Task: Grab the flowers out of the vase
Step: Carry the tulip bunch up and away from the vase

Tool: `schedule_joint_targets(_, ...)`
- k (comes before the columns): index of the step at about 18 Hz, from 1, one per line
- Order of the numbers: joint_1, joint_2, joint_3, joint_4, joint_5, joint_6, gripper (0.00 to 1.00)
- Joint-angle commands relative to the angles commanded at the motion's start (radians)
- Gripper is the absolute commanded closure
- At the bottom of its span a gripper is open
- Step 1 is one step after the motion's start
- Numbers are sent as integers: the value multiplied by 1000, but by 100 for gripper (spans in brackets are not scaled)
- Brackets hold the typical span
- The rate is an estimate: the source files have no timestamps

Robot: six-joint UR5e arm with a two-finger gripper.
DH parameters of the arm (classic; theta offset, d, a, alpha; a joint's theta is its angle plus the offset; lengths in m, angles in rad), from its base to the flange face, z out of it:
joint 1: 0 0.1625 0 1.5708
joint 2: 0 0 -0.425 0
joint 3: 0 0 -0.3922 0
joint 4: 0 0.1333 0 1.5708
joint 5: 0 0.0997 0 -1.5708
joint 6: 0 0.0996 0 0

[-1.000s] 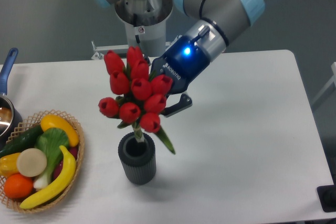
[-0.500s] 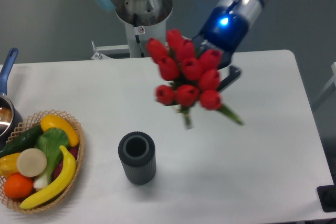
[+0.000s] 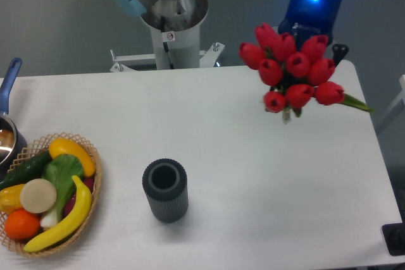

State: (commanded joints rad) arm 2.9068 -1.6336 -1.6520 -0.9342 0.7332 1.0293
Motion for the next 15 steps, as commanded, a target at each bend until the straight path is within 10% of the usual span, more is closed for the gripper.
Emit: schedule_joint_targets(15,25,26,-63,3,2,8,50)
